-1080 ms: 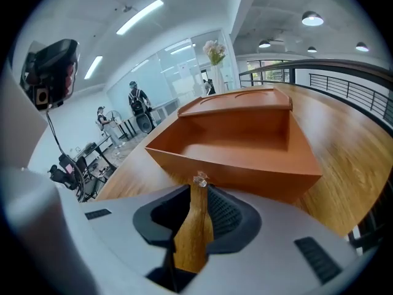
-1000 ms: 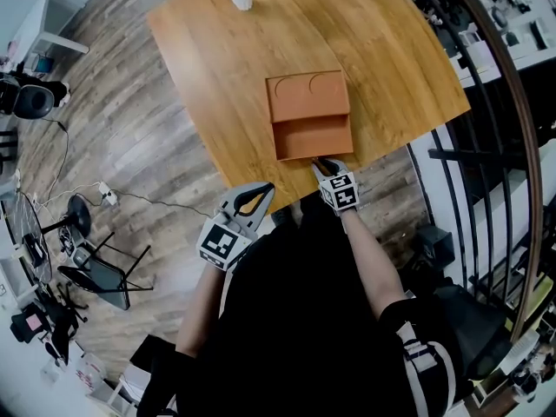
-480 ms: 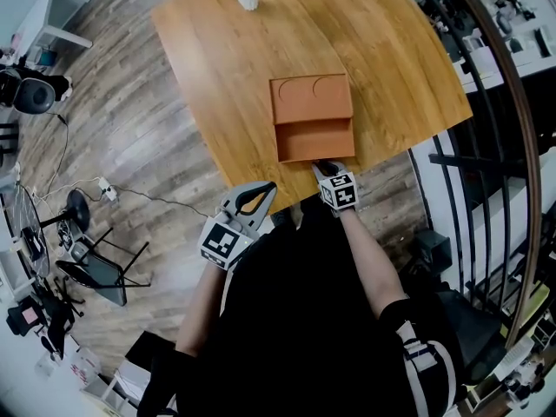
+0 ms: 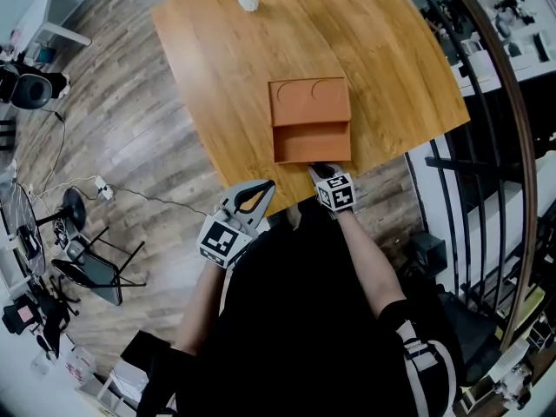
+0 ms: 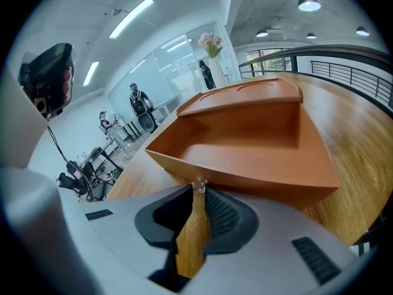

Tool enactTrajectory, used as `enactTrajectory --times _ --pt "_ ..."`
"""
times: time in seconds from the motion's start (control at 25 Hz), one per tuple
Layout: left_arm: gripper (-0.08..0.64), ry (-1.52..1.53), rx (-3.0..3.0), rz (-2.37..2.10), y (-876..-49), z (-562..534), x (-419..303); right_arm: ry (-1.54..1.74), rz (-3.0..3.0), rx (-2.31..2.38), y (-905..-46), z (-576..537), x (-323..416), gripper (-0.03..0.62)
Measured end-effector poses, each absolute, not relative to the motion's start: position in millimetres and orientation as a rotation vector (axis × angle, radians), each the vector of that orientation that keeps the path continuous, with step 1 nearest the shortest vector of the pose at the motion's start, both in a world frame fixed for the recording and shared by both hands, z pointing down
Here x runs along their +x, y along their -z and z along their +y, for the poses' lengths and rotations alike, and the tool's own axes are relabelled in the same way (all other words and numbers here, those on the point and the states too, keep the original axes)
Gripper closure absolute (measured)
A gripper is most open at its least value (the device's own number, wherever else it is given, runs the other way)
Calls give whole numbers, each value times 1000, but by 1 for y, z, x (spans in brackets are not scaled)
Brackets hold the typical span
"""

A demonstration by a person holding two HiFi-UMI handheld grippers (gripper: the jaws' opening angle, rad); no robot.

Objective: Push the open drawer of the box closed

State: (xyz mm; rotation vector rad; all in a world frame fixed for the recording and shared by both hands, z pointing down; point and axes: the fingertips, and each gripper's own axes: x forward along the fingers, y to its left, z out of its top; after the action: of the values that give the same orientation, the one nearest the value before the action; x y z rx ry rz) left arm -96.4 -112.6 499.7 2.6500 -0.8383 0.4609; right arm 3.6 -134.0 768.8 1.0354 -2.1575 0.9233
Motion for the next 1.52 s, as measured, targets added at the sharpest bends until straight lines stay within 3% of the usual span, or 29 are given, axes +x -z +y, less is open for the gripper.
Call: enactTrajectory --times 1.52 --pt "537 -472 2634 -881 -501 -141 -79 -897 -2181 955 -766 -172 9 517"
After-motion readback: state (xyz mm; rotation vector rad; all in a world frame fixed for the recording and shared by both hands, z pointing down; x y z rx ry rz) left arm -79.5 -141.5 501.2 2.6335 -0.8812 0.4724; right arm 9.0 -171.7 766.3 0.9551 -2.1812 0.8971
